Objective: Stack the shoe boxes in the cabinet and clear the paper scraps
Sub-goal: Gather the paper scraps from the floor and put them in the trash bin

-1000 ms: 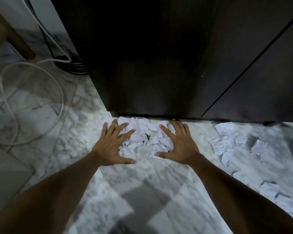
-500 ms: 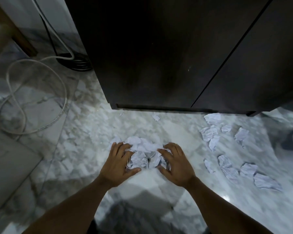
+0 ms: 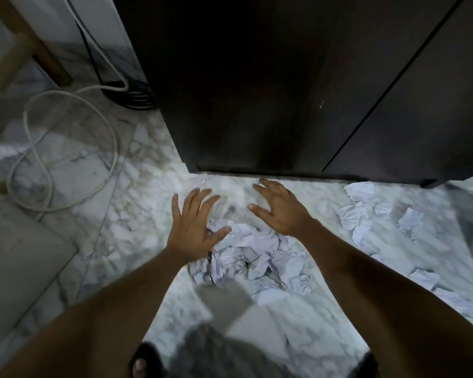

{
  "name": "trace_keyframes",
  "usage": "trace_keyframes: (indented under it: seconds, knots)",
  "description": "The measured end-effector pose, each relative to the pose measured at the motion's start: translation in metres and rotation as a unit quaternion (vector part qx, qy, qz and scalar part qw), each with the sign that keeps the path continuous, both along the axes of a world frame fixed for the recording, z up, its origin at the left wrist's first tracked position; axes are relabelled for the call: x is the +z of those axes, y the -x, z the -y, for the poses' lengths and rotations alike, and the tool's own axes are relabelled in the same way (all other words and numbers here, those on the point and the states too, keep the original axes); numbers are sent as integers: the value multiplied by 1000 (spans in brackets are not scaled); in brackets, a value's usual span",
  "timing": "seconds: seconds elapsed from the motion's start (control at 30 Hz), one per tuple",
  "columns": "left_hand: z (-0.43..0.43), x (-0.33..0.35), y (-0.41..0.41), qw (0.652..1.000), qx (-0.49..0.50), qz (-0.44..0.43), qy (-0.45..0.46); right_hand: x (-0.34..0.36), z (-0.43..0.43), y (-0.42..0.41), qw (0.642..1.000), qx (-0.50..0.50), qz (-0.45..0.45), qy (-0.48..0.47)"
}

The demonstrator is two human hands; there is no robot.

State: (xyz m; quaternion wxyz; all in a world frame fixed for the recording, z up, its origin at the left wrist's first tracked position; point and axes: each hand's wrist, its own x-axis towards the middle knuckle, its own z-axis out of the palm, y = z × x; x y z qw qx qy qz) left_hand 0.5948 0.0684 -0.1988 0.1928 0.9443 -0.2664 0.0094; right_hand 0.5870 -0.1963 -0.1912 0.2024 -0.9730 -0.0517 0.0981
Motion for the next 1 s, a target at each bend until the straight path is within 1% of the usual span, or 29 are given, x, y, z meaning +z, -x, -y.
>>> trace_keyframes:
  seconds: [0.13,0.2,0.23,0.3,0.37,0.43,0.47,0.53,0.6,0.63,0.73,0.8,0.87,0.93,1.0]
  knots:
    - [14,11,-54,987,58,-117,-97,-9,1,7,1000,12,6,19]
    - [14,12,-60,979,42,-160,-115,-9,6,18,1000,24,15,12]
    - [12,12,-57,979,24,-163,-117,-7,11,25,1000,23,17,2]
    - [5,12,-43,983,-10,-150,-101,-2,25,42,999,-10,21,-28]
    - [-7,12,-25,986,-37,-152,-57,4,41,66,997,-45,26,-57]
    - [-22,11,-6,986,-75,-148,13,8,54,96,996,-33,14,-81]
    - [-31,9,2,986,-97,-130,41,8,59,110,995,-21,4,-95]
    - [-46,3,14,987,-122,-82,63,7,65,134,992,-17,-19,-121]
    - [-55,-4,20,991,-122,-48,32,4,66,147,991,-11,-26,-129]
    - [-57,-7,23,992,-121,-47,5,2,65,149,992,1,-21,-121]
    - [-50,-15,30,987,-128,-80,-53,-5,55,148,994,66,28,-81]
    - [-38,-18,34,985,-146,-73,-61,-7,43,142,991,121,32,-48]
    - [-25,-19,39,981,-176,-52,-59,-8,31,138,988,152,22,-5]
    - [-13,-20,43,978,-204,-28,-47,-13,23,136,987,152,36,21]
    - [-6,-21,44,972,-227,-15,-52,-18,17,135,987,150,51,20]
